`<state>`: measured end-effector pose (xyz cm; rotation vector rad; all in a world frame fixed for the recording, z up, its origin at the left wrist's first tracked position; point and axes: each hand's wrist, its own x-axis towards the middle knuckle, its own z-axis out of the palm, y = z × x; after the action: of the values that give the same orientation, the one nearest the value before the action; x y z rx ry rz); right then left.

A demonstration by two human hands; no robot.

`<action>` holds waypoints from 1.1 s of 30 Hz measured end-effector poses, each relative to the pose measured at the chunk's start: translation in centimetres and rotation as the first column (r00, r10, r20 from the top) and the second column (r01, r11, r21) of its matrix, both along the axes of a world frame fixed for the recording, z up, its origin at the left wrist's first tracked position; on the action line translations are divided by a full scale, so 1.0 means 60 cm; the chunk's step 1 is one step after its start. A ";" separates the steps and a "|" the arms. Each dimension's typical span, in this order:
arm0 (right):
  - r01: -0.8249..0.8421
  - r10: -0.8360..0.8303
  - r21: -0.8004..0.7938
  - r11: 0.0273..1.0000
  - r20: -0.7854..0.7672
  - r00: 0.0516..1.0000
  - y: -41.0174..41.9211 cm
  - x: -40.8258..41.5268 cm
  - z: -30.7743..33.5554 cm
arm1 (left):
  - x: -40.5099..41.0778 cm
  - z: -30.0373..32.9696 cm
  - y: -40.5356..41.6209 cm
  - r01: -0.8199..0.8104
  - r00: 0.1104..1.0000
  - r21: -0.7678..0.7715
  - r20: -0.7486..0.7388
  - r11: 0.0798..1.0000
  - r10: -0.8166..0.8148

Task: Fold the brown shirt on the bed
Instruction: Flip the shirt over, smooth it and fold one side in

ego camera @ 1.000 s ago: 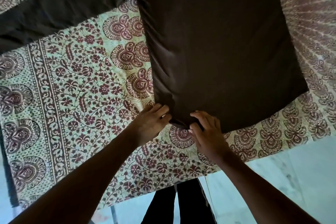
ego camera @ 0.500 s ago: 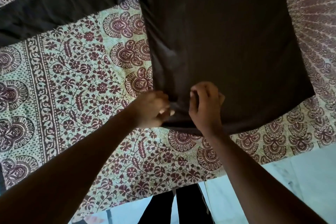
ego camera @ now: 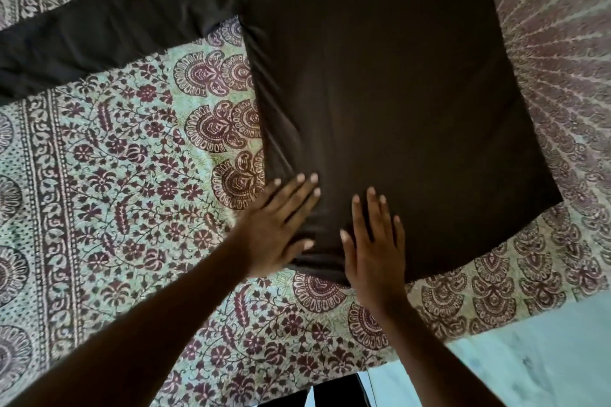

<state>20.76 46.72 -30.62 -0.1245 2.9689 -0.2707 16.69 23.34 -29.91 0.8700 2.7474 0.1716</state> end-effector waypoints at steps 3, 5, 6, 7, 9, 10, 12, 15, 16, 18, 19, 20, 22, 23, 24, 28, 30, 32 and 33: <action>-0.095 0.099 -0.070 0.993 0.044 0.994 0.046 0.064 0.009 | 0.086 0.009 -0.005 0.183 0.980 0.020 0.069 0.983 -0.184; -0.046 0.045 -0.123 0.991 -0.016 0.999 0.072 0.060 0.016 | 0.089 0.015 -0.003 0.220 0.975 0.037 0.021 0.975 -0.221; 0.011 -0.019 -0.130 0.991 -0.062 0.998 0.082 0.046 0.018 | 0.072 0.015 0.003 0.196 0.980 0.047 -0.030 0.979 -0.195; 0.069 -0.083 -0.126 0.990 -0.112 0.990 0.092 0.027 0.018 | 0.045 0.015 0.012 0.140 0.988 0.066 -0.070 0.988 -0.136; 0.121 -0.139 -0.100 0.988 -0.192 0.971 0.107 -0.024 0.016 | -0.027 0.014 0.034 -0.005 0.995 0.105 -0.094 0.994 0.015; 0.108 -0.121 -0.075 0.991 -0.206 0.971 0.114 -0.050 0.012 | -0.064 0.015 0.047 -0.061 0.993 0.106 -0.092 0.992 0.071; 0.040 -0.038 0.011 0.999 -0.148 0.988 0.133 -0.092 0.003 | -0.119 0.009 0.070 -0.125 0.988 0.075 -0.087 0.989 0.131; 0.054 -0.049 0.116 0.992 -0.047 0.998 0.174 -0.099 -0.003 | -0.129 0.001 0.091 -0.121 0.991 -0.006 -0.056 0.993 0.120; 0.116 -0.111 0.119 0.986 -0.047 0.993 0.190 -0.085 0.000 | -0.116 0.001 0.097 -0.092 0.995 -0.023 -0.046 0.996 0.091; 0.241 -0.235 0.104 0.965 -0.062 0.970 0.213 -0.045 0.005 | -0.076 0.002 0.103 0.001 1.000 -0.034 -0.017 0.999 -0.001; 0.297 -0.293 0.096 0.950 -0.056 0.955 0.222 -0.027 0.007 | -0.055 0.003 0.106 0.070 0.998 -0.028 0.004 0.997 -0.070; 0.351 -0.349 0.087 0.932 -0.044 0.936 0.227 -0.015 0.009 | -0.036 0.003 0.108 0.144 0.989 -0.018 0.022 0.989 -0.144; 0.430 -0.428 0.078 0.899 -0.040 0.903 0.225 -0.010 0.015 | -0.017 0.002 0.115 0.230 0.973 0.018 0.013 0.973 -0.230; 0.436 -0.434 0.075 0.897 -0.042 0.900 0.217 -0.017 0.018 | -0.018 0.003 0.120 0.214 0.977 0.033 -0.016 0.976 -0.214; 0.405 -0.403 0.069 0.912 -0.040 0.914 0.208 -0.030 0.020 | -0.023 0.004 0.128 0.151 0.988 0.040 -0.041 0.988 -0.149; 0.244 -0.244 0.034 0.969 0.007 0.970 0.171 -0.093 0.013 | -0.034 0.009 0.139 -0.187 0.982 -0.008 -0.040 0.982 0.186; 0.334 -0.334 0.006 0.943 0.067 0.940 0.154 -0.119 0.013 | -0.025 0.009 0.132 -0.203 0.979 -0.023 -0.021 0.979 0.203; 0.393 -0.390 -0.001 0.920 0.121 0.913 0.131 -0.133 0.020 | -0.013 0.014 0.119 -0.236 0.972 -0.014 0.006 0.972 0.237; 0.389 -0.386 0.005 0.921 0.143 0.911 0.119 -0.132 0.024 | -0.006 0.016 0.110 -0.263 0.965 -0.005 0.020 0.965 0.263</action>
<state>12.84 53.85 -29.19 0.4695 2.8242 -0.3445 16.31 29.93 -28.98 0.4951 2.8334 0.2248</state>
